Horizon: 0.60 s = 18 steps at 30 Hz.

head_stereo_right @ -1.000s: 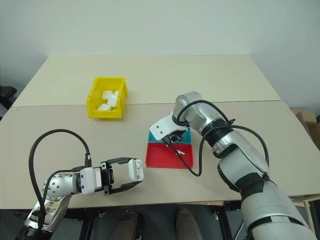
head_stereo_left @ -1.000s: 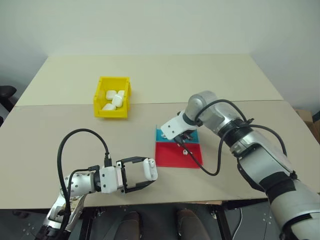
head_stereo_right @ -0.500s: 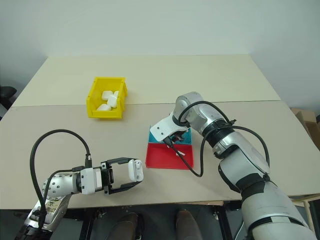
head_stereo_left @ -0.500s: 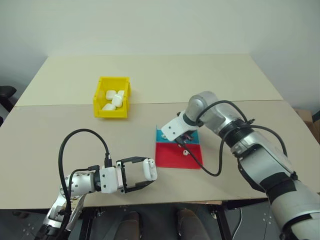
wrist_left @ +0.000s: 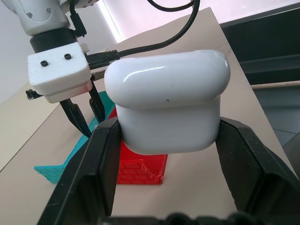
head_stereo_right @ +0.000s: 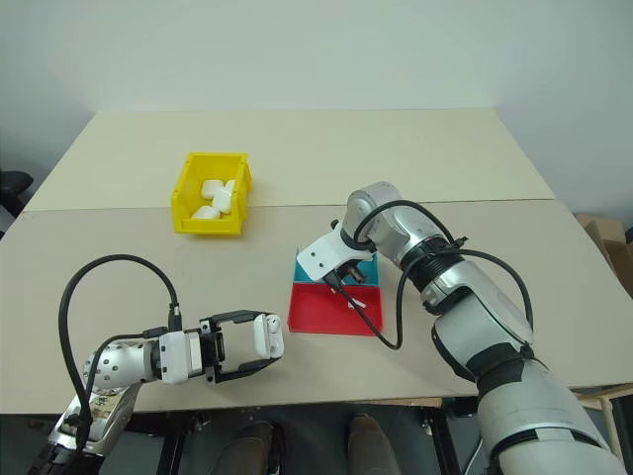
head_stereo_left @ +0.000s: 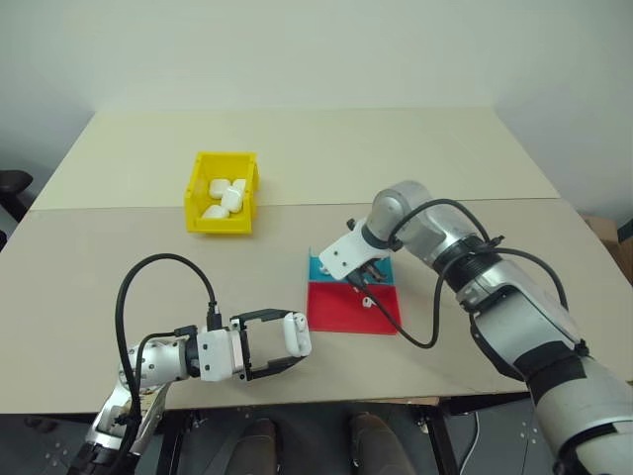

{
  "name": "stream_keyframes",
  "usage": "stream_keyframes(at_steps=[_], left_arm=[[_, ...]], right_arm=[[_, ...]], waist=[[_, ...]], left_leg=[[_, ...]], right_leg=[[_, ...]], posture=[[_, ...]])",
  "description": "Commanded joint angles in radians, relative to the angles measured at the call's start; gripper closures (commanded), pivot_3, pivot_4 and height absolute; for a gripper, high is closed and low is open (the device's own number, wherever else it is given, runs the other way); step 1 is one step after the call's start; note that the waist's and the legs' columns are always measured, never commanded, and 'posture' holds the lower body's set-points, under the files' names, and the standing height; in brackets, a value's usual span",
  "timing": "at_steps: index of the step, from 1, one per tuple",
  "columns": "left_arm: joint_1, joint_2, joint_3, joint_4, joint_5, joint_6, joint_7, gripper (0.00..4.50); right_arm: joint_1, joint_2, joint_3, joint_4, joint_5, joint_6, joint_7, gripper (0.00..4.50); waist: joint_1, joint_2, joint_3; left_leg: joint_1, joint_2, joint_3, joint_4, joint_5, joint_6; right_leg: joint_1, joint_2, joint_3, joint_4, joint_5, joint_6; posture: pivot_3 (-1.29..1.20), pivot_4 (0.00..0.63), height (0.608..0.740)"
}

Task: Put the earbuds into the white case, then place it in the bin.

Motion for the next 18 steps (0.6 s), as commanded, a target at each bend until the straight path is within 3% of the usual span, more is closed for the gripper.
stream_keyframes(at_steps=[1, 6, 9, 13, 18], left_arm=[[-0.012, 0.003, -0.003, -0.008, 0.006, -0.02, 0.011, 1.74], [-0.023, 0.001, -0.005, 0.001, 0.002, -0.022, 0.01, 1.74], [-0.046, -0.009, -0.004, 0.005, -0.015, -0.012, 0.013, 1.74], [-0.094, -0.039, 0.001, -0.012, -0.076, 0.033, 0.027, 1.74], [-0.17, -0.084, 0.005, -0.044, -0.187, 0.128, 0.041, 1.74]], right_arm=[[0.011, 0.003, -0.011, -0.001, -0.005, -0.004, -0.005, 3.66], [0.011, 0.003, -0.022, -0.005, -0.001, 0.003, -0.012, 3.66], [0.003, -0.009, -0.099, -0.064, 0.057, 0.078, -0.015, 3.66], [0.018, -0.047, -0.3, -0.269, 0.19, 0.344, -0.023, 3.66], [0.115, -0.147, -0.595, -0.695, 0.434, 0.84, -0.01, 3.66]], waist=[[0.0, 0.0, 0.0], [0.0, 0.0, 0.0], [0.001, 0.0, 0.0], [0.004, 0.0, 0.0], [0.03, 0.0, 0.0]], left_leg=[[0.0, 0.0, 0.0, 0.0, 0.0, 0.0], [0.0, 0.0, 0.0, 0.0, 0.0, 0.0], [0.0, 0.0, 0.0, 0.0, 0.0, 0.0], [-0.003, 0.0, -0.001, 0.0, 0.0, 0.0], [-0.004, 0.0, -0.006, 0.0, 0.0, 0.0]], right_leg=[[0.0, 0.0, 0.0, 0.0, 0.0, 0.0], [0.0, 0.0, 0.0, 0.0, 0.0, 0.0], [0.0, 0.0, 0.0, 0.0, 0.0, 0.0], [-0.002, 0.0, 0.0, 0.0, 0.0, 0.0], [-0.001, -0.001, -0.002, -0.002, 0.0, 0.0]], posture=[[0.0, 0.15, 0.74], [0.0, 0.15, 0.74], [0.0, 0.15, 0.74], [0.0, 0.15, 0.74], [0.0, 0.15, 0.74]])
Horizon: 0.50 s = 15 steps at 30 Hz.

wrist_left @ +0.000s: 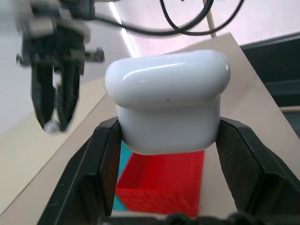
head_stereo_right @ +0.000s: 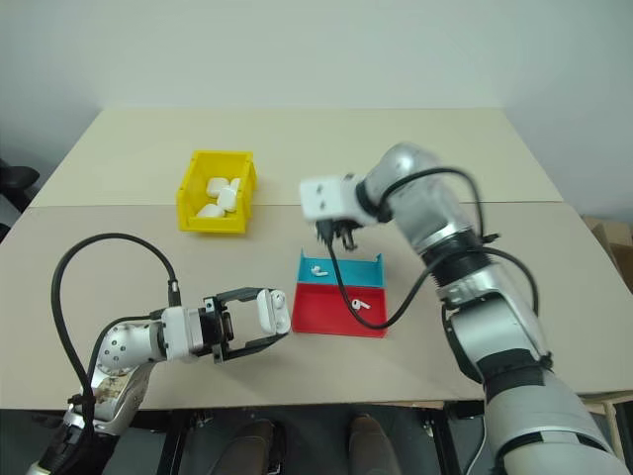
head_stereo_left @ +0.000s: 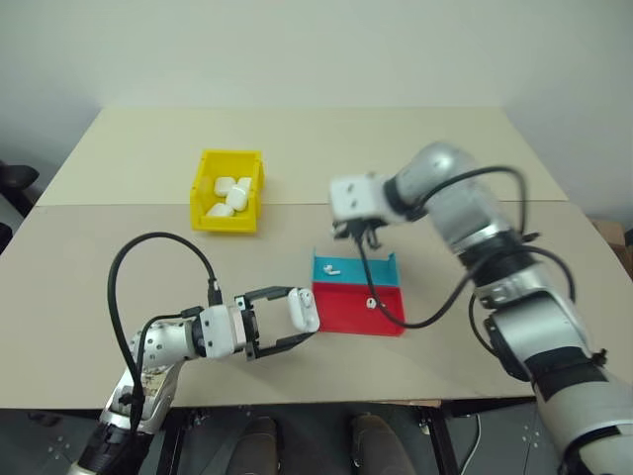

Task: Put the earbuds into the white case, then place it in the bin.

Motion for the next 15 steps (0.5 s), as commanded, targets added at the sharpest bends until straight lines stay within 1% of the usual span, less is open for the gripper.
stream_keyframes(at_steps=[1, 3, 4, 5, 8, 10, 15], left_arm=[[-0.053, -0.031, 0.008, -0.061, -0.096, 0.067, 0.018, 1.74], [-0.089, -0.053, 0.002, -0.073, -0.134, 0.111, 0.023, 1.74], [-0.107, -0.063, 0.0, -0.075, -0.148, 0.13, 0.025, 1.74], [-0.128, -0.076, -0.003, -0.078, -0.16, 0.154, 0.033, 1.74], [-0.185, -0.099, -0.006, -0.099, -0.197, 0.237, 0.056, 1.74], [-0.228, -0.097, 0.006, -0.13, -0.238, 0.31, 0.074, 1.74], [-0.285, -0.042, 0.052, -0.19, -0.324, 0.435, 0.061, 1.74]], right_arm=[[0.07, -0.06, -0.236, -0.325, 0.21, 0.378, -0.005, 3.66], [0.134, -0.053, -0.394, -0.51, 0.349, 0.576, -0.046, 3.66], [0.161, -0.027, -0.479, -0.584, 0.427, 0.664, -0.073, 3.66], [0.191, 0.004, -0.573, -0.654, 0.507, 0.737, -0.099, 3.66], [0.27, 0.081, -0.789, -0.811, 0.705, 0.911, -0.166, 3.66], [0.303, 0.133, -0.879, -0.897, 0.816, 0.997, -0.227, 3.66], [0.36, 0.265, -0.996, -1.039, 1.084, 1.086, -0.395, 3.66]], waist=[[0.01, 0.0, 0.0], [0.014, 0.0, 0.0], [0.013, 0.0, 0.0], [0.012, 0.0, 0.0], [0.008, 0.0, 0.0], [0.005, 0.0, 0.0], [-0.009, 0.0, 0.0]], left_leg=[[-0.001, 0.0, -0.001, 0.0, 0.0, 0.0], [-0.001, 0.0, -0.001, 0.0, 0.0, 0.0], [-0.001, -0.001, -0.001, 0.0, 0.0, 0.0], [-0.001, -0.001, -0.001, 0.0, 0.0, 0.0], [0.0, -0.001, -0.001, 0.0, 0.0, 0.0], [0.001, -0.001, -0.001, 0.0, 0.0, 0.0], [0.002, -0.001, -0.001, 0.0, 0.0, 0.0]], right_leg=[[0.0, 0.0, -0.001, -0.001, 0.0, 0.0], [0.001, -0.001, -0.002, -0.002, 0.0, 0.0], [0.001, -0.001, -0.002, -0.002, 0.0, 0.0], [0.001, -0.001, -0.002, -0.002, 0.0, 0.0], [0.003, 0.001, -0.002, -0.001, 0.0, 0.0], [0.003, 0.002, -0.001, 0.0, 0.0, 0.0], [0.003, 0.003, 0.001, 0.001, 0.0, 0.001]], posture=[[0.0, 0.15, 0.74], [0.0, 0.15, 0.74], [0.0, 0.15, 0.74], [0.0, 0.15, 0.74], [0.0, 0.15, 0.74], [0.0, 0.15, 0.74], [0.0, 0.15, 0.74]])
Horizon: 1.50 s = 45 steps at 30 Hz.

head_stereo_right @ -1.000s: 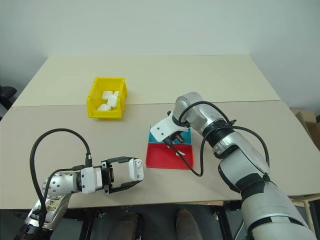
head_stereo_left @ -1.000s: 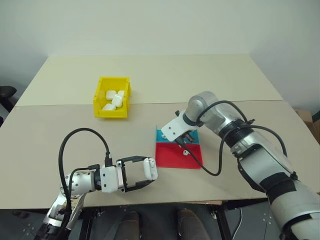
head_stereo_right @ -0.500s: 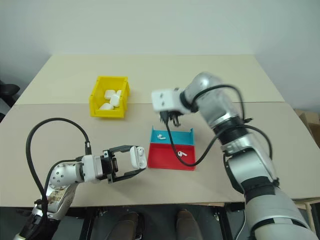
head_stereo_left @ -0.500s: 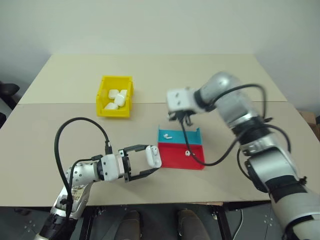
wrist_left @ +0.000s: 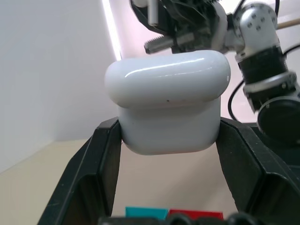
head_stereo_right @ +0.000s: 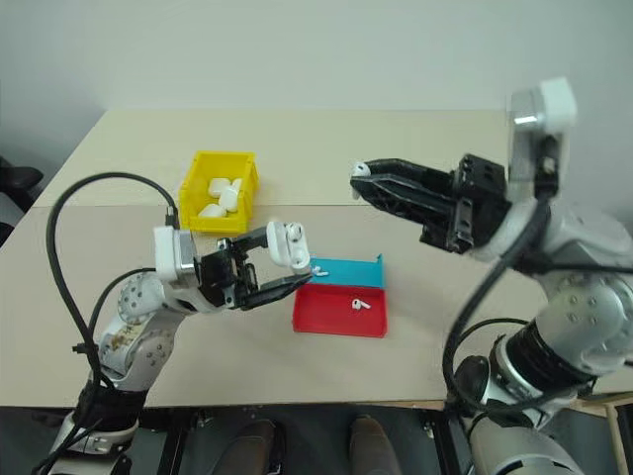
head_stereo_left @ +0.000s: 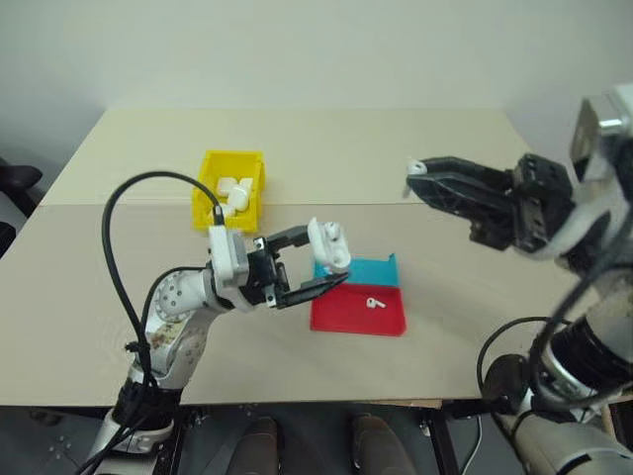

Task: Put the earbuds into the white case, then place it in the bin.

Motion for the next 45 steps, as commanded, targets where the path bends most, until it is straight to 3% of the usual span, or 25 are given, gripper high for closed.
stream_keyframes(at_steps=[1, 5, 10, 25, 45], left_arm=[[-0.028, 0.04, 0.047, -0.06, -0.06, 0.059, -0.015, 1.74], [-0.034, 0.063, 0.067, -0.065, -0.067, 0.064, -0.055, 1.74], [-0.051, 0.057, 0.07, -0.062, -0.061, 0.079, -0.057, 1.74], [-0.003, 0.033, 0.054, -0.052, 0.008, 0.052, -0.086, 1.74], [0.016, -0.013, 0.045, -0.002, 0.06, -0.025, -0.128, 1.74]], right_arm=[[0.032, 0.064, -0.057, -0.092, 0.193, 0.031, -0.127, 3.66], [0.146, 0.101, 0.049, -0.114, 0.267, -0.029, -0.262, 3.66], [0.215, 0.064, 0.163, -0.093, 0.309, -0.145, -0.342, 3.66], [0.253, -0.156, 0.352, 0.022, 0.382, -0.438, -0.324, 3.66], [0.318, -0.242, 0.505, 0.055, 0.34, -0.595, -0.335, 3.66]], waist=[[-0.005, 0.0, 0.0], [-0.01, 0.0, 0.0], [-0.011, 0.0, 0.0], [-0.012, 0.0, 0.0], [-0.01, 0.0, 0.0]], left_leg=[[0.0, 0.0, 0.0, 0.0, 0.0, 0.0], [-0.001, 0.0, 0.0, 0.0, 0.0, 0.0], [-0.001, -0.001, 0.0, 0.0, 0.0, 0.0], [-0.001, -0.001, 0.0, 0.0, 0.0, 0.0], [-0.002, 0.0, 0.0, 0.0, 0.0, 0.0]], right_leg=[[0.0, 0.0, 0.0, 0.0, 0.0, 0.0], [0.0, 0.0, 0.0, -0.001, 0.0, 0.0], [0.0, 0.0, 0.0, -0.001, -0.001, 0.001], [0.001, 0.0, 0.0, -0.003, -0.001, 0.001], [0.0, 0.0, 0.0, -0.004, -0.001, 0.001]], posture=[[0.0, 0.15, 0.74], [0.0, 0.15, 0.74], [0.0, 0.15, 0.74], [0.0, 0.15, 0.74], [0.0, 0.15, 0.74]])
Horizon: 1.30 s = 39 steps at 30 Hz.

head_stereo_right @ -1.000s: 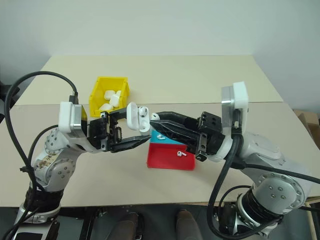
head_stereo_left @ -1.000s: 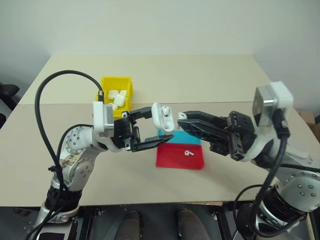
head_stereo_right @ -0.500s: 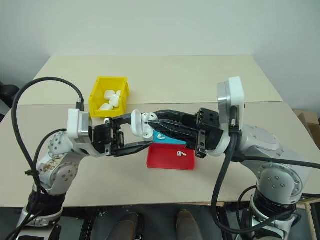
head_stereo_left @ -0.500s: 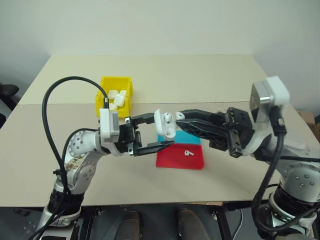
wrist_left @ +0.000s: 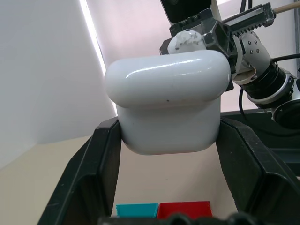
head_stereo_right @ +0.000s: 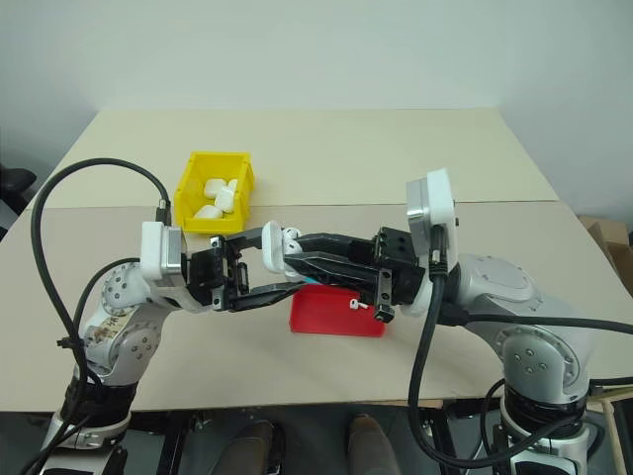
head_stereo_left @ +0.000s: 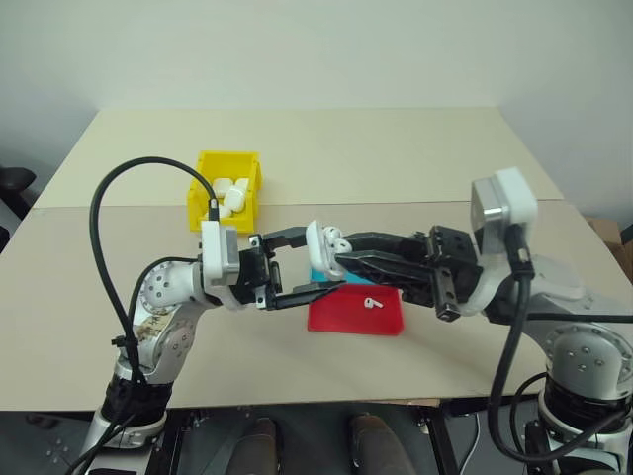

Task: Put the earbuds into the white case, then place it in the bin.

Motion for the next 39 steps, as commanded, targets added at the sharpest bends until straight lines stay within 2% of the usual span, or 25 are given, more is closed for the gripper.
stream_keyframes(at_steps=[1, 19, 22, 25, 31, 36, 39], left_arm=[[0.005, -0.007, 0.0, -0.006, 0.0, -0.036, -0.014, 1.74], [0.006, -0.03, -0.005, 0.018, 0.017, -0.067, -0.02, 1.74], [0.003, -0.033, -0.006, 0.017, 0.018, -0.067, -0.016, 1.74], [0.003, -0.032, -0.006, 0.017, 0.02, -0.069, -0.017, 1.74], [0.003, -0.028, -0.009, 0.034, 0.034, -0.073, -0.022, 1.74], [-0.013, -0.033, -0.037, 0.08, 0.097, -0.093, -0.014, 1.74], [-0.027, -0.03, -0.064, 0.111, 0.146, -0.105, -0.017, 1.74]], right_arm=[[0.004, -0.015, 0.004, -0.009, -0.003, -0.048, 0.002, 3.66], [0.039, -0.052, 0.052, 0.003, -0.017, -0.084, 0.018, 3.66], [0.045, -0.06, 0.057, -0.002, -0.021, -0.097, 0.035, 2.94], [0.049, -0.068, 0.062, -0.01, -0.047, -0.108, 0.023, 1.94], [0.061, -0.113, 0.035, 0.0, -0.059, -0.135, 0.057, 1.94], [0.012, -0.225, -0.05, 0.06, -0.026, -0.125, 0.115, 1.94], [-0.057, -0.295, -0.055, 0.083, -0.035, -0.12, 0.146, 1.94]], waist=[[0.0, 0.0, 0.0], [0.002, 0.0, 0.0], [0.002, 0.0, 0.0], [0.002, 0.0, 0.0], [0.003, 0.0, 0.0], [0.01, 0.0, 0.0], [0.012, 0.0, 0.0]], left_leg=[[0.0, 0.0, 0.0, 0.0, 0.0, 0.0], [0.0, 0.0, 0.0, 0.0, 0.0, 0.0], [0.0, 0.0, 0.0, 0.0, 0.0, 0.0], [0.0, 0.0, 0.0, 0.0, 0.0, 0.0], [0.0, 0.0, 0.0, 0.0, 0.0, 0.0], [0.0, -0.001, 0.0, 0.0, 0.0, 0.0], [0.001, 0.0, 0.001, 0.0, 0.0, 0.0]], right_leg=[[0.0, 0.0, 0.0, 0.0, 0.0, 0.0], [0.0, 0.0, 0.0, 0.0, 0.0, 0.0], [0.0, 0.0, 0.0, 0.0, 0.0, 0.0], [0.0, 0.0, 0.0, 0.0, 0.0, 0.0], [0.0, 0.0, 0.0, 0.0, 0.0, 0.0], [0.001, 0.0, 0.0, 0.0, 0.0, 0.0], [0.0, 0.0, 0.0, 0.0, 0.0, 0.0]], posture=[[0.0, 0.15, 0.74], [0.0, 0.15, 0.74], [0.0, 0.15, 0.74], [0.0, 0.15, 0.74], [0.0, 0.15, 0.74], [0.0, 0.15, 0.74], [0.0, 0.15, 0.74]])
